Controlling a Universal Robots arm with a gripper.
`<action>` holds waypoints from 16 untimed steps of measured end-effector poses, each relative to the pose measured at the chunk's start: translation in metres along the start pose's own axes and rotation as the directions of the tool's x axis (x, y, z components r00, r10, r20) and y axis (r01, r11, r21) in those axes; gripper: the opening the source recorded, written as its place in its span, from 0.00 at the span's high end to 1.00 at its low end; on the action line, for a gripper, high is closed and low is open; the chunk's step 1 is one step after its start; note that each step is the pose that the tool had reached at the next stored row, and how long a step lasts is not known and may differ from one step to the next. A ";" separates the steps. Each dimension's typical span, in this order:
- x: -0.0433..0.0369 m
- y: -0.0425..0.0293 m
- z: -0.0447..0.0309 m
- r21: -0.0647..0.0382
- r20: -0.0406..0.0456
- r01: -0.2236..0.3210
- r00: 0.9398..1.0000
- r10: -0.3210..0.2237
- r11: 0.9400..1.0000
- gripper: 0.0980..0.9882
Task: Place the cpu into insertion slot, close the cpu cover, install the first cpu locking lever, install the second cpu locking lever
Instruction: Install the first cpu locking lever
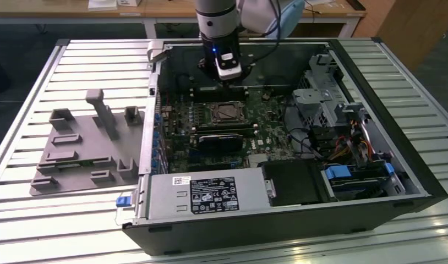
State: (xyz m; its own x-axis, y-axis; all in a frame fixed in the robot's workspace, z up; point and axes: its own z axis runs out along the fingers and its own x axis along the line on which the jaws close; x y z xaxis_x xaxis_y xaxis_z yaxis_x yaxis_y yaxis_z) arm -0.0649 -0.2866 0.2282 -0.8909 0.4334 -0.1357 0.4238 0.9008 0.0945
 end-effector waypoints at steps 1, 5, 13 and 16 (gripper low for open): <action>-0.0008 0.0001 0.0002 0.007 -0.007 0.000 1.000 0.000 1.000 1.00; -0.0042 -0.0033 0.0004 0.024 -0.031 0.000 1.000 0.000 1.000 1.00; -0.0114 -0.0184 0.0003 0.027 -0.031 -0.003 1.000 0.004 1.000 1.00; -0.0148 -0.0254 0.0002 0.027 -0.030 -0.004 1.000 0.004 1.000 1.00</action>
State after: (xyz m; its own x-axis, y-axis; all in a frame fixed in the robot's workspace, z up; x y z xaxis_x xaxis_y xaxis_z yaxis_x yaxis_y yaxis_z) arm -0.0625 -0.3158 0.2276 -0.8936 0.4364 -0.1054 0.4313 0.8996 0.0679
